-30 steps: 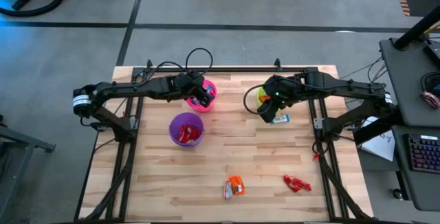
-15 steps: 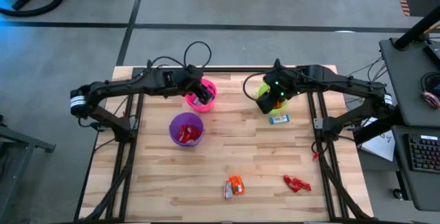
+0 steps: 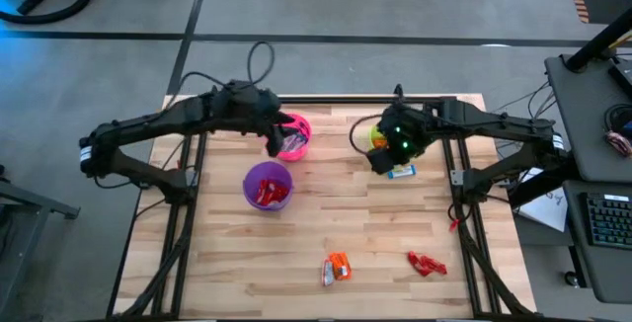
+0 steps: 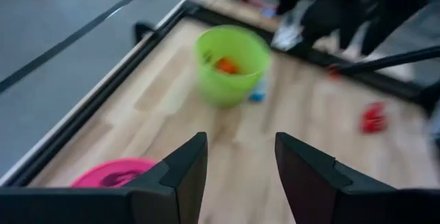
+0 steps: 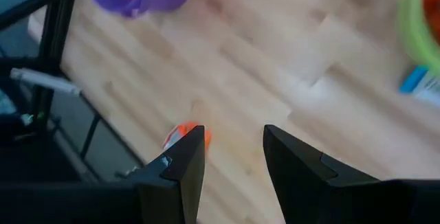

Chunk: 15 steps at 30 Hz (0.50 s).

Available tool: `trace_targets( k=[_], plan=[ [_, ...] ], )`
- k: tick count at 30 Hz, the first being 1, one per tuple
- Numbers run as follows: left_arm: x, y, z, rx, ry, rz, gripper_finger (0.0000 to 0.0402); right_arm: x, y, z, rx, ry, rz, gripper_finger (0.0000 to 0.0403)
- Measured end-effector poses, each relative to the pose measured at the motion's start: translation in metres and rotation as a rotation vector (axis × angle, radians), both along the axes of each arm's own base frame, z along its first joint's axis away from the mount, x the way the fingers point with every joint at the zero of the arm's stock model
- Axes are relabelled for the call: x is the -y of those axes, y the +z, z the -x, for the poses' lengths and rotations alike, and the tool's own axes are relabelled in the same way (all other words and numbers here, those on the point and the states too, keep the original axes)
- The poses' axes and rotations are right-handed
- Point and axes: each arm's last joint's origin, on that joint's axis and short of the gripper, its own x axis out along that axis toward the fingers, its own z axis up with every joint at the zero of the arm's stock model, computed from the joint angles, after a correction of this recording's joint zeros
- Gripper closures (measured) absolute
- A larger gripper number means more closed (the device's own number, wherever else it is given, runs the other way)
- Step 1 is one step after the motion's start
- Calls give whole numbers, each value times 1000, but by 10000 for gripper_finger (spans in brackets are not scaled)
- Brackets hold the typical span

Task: Sort candy
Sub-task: Put the red chocolate into the purple bucket

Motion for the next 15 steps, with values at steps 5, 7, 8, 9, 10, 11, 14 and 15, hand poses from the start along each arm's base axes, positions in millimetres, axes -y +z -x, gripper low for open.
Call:
trace_targets(
  k=[5, 7, 8, 9, 10, 11, 14, 15],
  plan=[
    [18, 13, 24, 150, -45, 8, 247, -29, -1, -2, -36, 12, -87, 261],
    [25, 15, 31, 186, -64, 7, 248, -43, -2, -1, -62, 29, -109, 261],
    [28, 15, 35, 200, -69, 9, 248, -50, -3, -1, -79, 37, -120, 261],
    [30, 15, 37, 212, -70, 16, 248, -56, -5, -1, -103, 46, -128, 261],
    [33, 15, 40, 227, -74, 22, 248, -63, -7, 1, -132, 58, -137, 261],
    [35, 15, 42, 240, -78, 29, 248, -69, -9, 2, -169, 70, -154, 261],
    [41, 15, 45, 247, -102, 38, 248, -87, -18, 5, -299, 85, -201, 261],
    [43, 15, 45, 247, -110, 39, 248, -92, -21, 6, -343, 92, -204, 261]
  ],
)
